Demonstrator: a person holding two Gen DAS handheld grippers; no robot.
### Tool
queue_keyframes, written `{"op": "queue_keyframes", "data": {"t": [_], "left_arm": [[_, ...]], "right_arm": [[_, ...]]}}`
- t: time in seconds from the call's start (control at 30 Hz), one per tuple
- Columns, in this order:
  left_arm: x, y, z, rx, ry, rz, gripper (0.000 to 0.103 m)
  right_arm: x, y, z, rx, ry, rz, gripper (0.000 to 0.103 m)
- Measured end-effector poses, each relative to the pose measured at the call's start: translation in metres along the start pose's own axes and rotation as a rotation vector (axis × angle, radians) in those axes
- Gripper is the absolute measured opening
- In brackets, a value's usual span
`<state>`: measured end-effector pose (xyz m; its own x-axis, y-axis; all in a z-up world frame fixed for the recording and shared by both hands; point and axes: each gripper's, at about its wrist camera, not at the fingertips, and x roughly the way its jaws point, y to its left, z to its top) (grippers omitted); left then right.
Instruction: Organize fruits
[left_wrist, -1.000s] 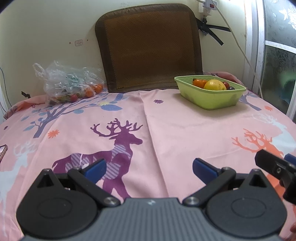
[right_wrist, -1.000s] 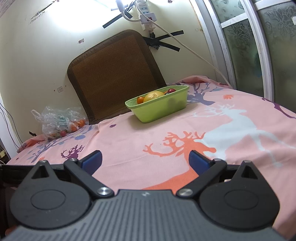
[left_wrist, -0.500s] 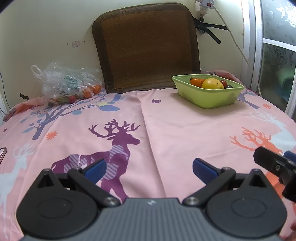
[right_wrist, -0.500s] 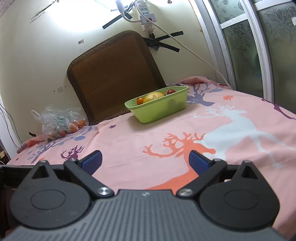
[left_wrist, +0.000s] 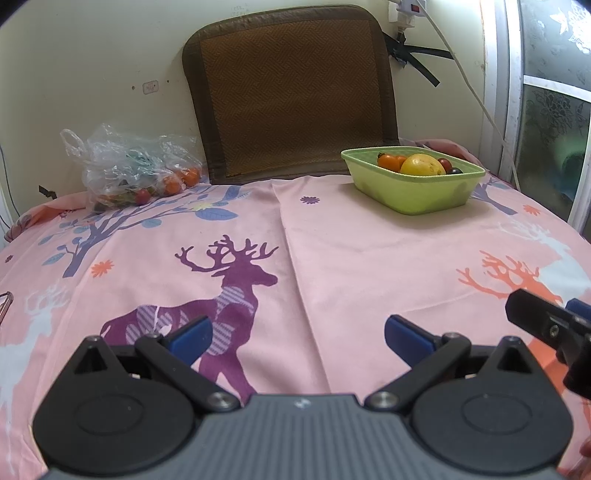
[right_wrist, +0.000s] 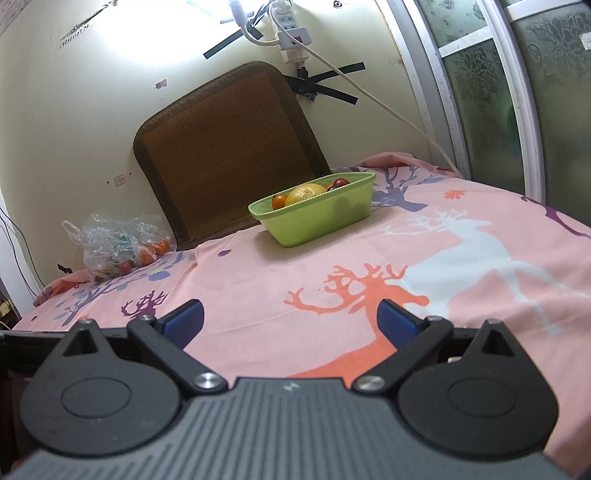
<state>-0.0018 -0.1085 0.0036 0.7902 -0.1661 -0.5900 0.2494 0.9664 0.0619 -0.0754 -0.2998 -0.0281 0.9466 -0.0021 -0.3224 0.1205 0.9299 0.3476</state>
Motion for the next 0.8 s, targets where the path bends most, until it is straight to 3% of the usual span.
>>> {"op": "queue_keyframes", "data": {"t": [0.8], "left_arm": [[0.0004,-0.0025,-0.0015,0.023,0.002,-0.009,0.103]], "right_arm": [[0.0002,-0.0001,-0.0018,0.010,0.001,-0.007,0.101]]}}
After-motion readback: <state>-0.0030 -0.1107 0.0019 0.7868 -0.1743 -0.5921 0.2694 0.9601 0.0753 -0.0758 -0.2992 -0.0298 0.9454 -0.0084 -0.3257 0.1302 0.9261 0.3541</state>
